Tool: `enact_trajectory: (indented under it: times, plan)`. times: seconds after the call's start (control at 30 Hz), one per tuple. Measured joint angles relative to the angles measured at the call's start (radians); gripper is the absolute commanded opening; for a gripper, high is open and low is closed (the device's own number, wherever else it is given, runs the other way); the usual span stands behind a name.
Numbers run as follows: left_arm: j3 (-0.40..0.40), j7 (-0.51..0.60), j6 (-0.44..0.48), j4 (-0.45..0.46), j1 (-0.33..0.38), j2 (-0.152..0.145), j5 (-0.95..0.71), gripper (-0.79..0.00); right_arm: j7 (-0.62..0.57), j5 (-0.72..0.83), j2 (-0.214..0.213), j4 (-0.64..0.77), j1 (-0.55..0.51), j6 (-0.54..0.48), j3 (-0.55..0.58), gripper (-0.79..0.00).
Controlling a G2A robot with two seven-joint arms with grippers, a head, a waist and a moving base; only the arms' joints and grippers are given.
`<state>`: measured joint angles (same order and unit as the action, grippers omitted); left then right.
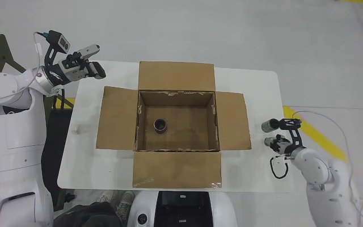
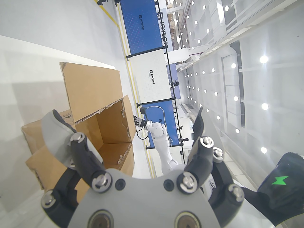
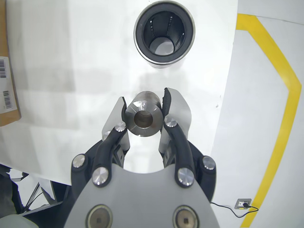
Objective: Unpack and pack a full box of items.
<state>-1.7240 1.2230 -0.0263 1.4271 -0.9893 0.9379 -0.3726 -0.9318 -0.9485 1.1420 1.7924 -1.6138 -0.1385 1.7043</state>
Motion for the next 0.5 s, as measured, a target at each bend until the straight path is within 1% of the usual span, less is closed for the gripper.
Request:
enact_trajectory:
  times: [0.17,0.3,0.5]
  plan:
    - [0.0,0.0,0.0,0.0,0.0,0.0,0.0,0.0,-0.027,0.004,-0.004,0.094,-0.042,0.014,0.026,-0.785]
    - [0.0,0.0,0.0,0.0,0.0,0.0,0.0,0.0,-0.062,-0.002,-0.008,0.203,-0.081,0.016,0.034,-0.785]
    - [0.0,0.0,0.0,0.0,0.0,0.0,0.0,0.0,-0.073,-0.012,-0.011,0.332,-0.122,0.029,0.041,-0.785]
